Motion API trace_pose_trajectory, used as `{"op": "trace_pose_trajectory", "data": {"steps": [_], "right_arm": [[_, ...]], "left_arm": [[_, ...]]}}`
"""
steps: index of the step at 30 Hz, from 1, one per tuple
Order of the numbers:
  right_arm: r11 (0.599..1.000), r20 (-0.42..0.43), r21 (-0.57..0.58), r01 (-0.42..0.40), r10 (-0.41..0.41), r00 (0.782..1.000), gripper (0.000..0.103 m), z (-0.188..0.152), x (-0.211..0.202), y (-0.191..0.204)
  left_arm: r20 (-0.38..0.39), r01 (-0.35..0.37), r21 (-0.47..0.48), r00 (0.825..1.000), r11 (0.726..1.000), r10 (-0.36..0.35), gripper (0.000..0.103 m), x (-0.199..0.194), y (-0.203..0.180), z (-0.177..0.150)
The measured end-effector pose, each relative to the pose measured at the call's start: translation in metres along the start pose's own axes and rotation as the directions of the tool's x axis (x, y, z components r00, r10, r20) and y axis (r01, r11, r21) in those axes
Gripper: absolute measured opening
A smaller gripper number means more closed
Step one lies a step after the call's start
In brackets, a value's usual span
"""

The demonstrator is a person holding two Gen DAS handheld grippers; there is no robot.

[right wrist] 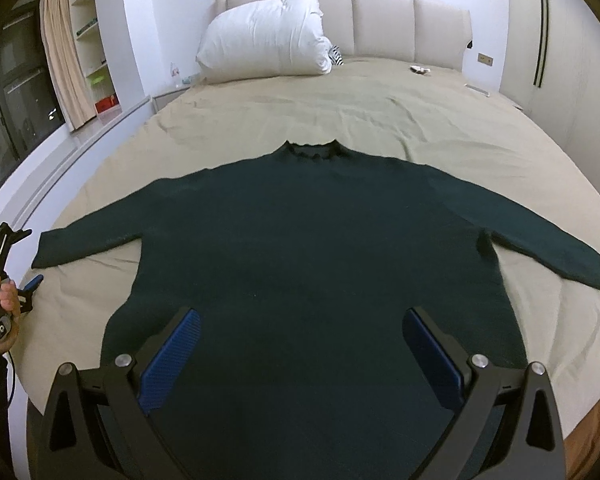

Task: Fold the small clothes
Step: 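Grasp the sweater sleeve cuff with the left gripper and lift it, then fold the sleeve across the sweater body with the left gripper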

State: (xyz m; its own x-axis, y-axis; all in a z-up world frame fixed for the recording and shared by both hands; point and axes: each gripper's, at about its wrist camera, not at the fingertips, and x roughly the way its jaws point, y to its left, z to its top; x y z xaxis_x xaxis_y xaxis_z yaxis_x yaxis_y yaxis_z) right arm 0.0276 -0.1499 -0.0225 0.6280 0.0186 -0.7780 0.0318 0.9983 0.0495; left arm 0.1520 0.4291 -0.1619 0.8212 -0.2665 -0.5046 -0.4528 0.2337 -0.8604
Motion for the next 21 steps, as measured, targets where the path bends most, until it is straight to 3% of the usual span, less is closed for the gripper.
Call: {"op": "trace_pose_trajectory", "data": {"steps": [6, 8, 10, 13, 17, 20, 21], "right_arm": [[0.999, -0.021, 0.026, -0.023, 0.024, 1.0, 0.103, 0.0, 0.016, -0.001], [0.999, -0.021, 0.027, -0.026, 0.026, 0.999, 0.103, 0.0, 0.018, -0.001], [0.999, -0.015, 0.029, -0.024, 0.024, 1.0, 0.103, 0.0, 0.019, -0.002], [0.999, -0.003, 0.046, -0.025, 0.025, 1.0, 0.103, 0.002, 0.02, -0.01], [0.994, 0.002, 0.1, -0.041, 0.041, 0.999, 0.103, 0.004, 0.023, -0.028], [0.986, -0.002, 0.154, -0.063, 0.064, 0.998, 0.103, 0.005, 0.026, -0.045], [0.982, 0.002, 0.177, -0.07, 0.071, 0.997, 0.103, 0.006, 0.028, -0.052]], "left_arm": [[0.031, -0.015, 0.0, 0.999, 1.0, 0.015, 0.08, 0.032, 0.012, 0.022], [0.038, -0.027, -0.001, 0.999, 1.0, 0.027, 0.064, 0.042, 0.018, 0.029], [0.038, -0.049, -0.013, 0.998, 0.999, 0.05, 0.026, 0.05, 0.025, 0.035], [0.047, -0.085, -0.001, 0.995, 0.996, 0.085, 0.014, 0.06, 0.019, 0.037], [0.062, -0.134, 0.166, 0.99, 0.977, 0.125, 0.008, 0.07, -0.025, 0.015], [0.063, -0.146, 0.373, 0.989, 0.916, 0.132, 0.008, 0.086, -0.083, -0.014], [0.059, -0.142, 0.461, 0.99, 0.876, 0.13, 0.008, 0.094, -0.108, -0.032]]}}
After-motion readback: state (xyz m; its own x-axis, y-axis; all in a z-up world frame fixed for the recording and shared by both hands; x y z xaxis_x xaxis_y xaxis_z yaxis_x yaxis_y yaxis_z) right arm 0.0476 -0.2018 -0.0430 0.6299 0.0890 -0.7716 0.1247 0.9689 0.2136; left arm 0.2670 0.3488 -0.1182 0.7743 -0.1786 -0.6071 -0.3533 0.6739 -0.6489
